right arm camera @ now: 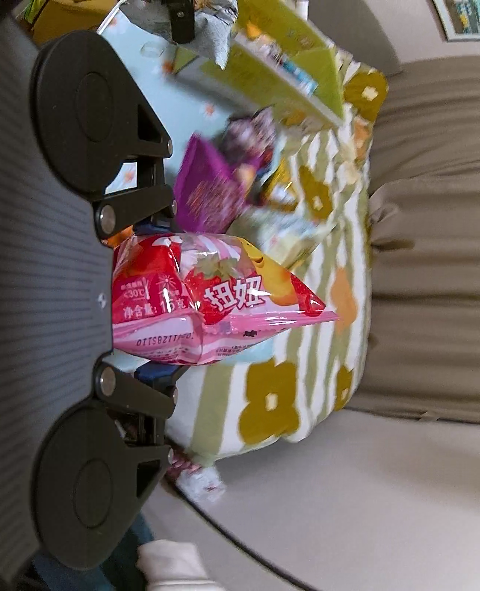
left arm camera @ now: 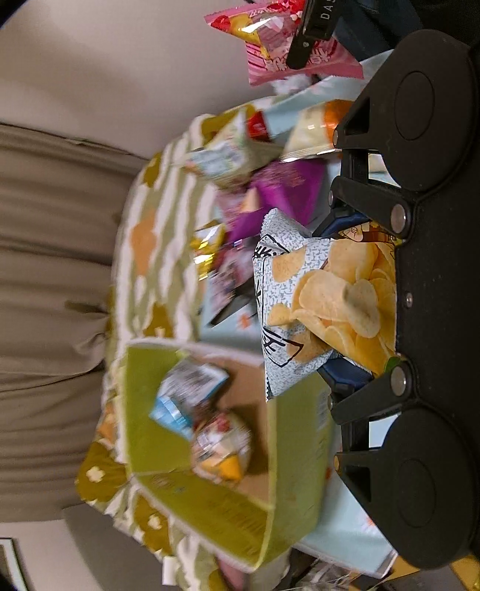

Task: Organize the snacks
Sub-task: 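Carry potato-chip bag and pink bag into the box and release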

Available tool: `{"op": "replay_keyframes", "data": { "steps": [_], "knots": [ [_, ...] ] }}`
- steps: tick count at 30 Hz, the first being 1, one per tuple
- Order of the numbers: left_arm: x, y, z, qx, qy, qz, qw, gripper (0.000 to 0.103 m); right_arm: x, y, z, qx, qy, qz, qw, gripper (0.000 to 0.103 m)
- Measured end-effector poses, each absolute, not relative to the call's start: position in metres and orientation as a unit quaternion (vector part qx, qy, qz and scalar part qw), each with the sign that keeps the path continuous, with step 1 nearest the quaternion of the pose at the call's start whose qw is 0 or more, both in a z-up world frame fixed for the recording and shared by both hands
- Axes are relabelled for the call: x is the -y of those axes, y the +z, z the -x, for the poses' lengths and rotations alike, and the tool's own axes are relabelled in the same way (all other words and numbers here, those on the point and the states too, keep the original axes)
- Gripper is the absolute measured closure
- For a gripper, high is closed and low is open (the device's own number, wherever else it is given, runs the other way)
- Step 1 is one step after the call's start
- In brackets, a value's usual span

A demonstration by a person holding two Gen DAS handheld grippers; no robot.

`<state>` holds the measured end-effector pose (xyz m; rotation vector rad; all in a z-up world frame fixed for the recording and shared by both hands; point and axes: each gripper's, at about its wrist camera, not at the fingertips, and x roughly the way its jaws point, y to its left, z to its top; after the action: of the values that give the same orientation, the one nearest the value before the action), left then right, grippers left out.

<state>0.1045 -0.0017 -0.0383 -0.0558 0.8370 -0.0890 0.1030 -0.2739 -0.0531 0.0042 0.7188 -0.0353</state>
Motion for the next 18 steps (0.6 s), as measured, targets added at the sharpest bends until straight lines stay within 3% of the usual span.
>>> {"op": "replay_keyframes", "data": {
  "steps": [9,18],
  "knots": [
    [-0.072,0.001,-0.136,-0.360,-0.024,0.027,0.932,0.033,0.194,-0.001,-0.137,-0.307,0.061,-0.029,0.949,0.028],
    [-0.150,0.005,-0.188,-0.366,0.000,0.024,0.930,0.033,0.098,0.023,-0.197,-0.303,0.129,-0.049,0.943,0.028]
  ]
}}
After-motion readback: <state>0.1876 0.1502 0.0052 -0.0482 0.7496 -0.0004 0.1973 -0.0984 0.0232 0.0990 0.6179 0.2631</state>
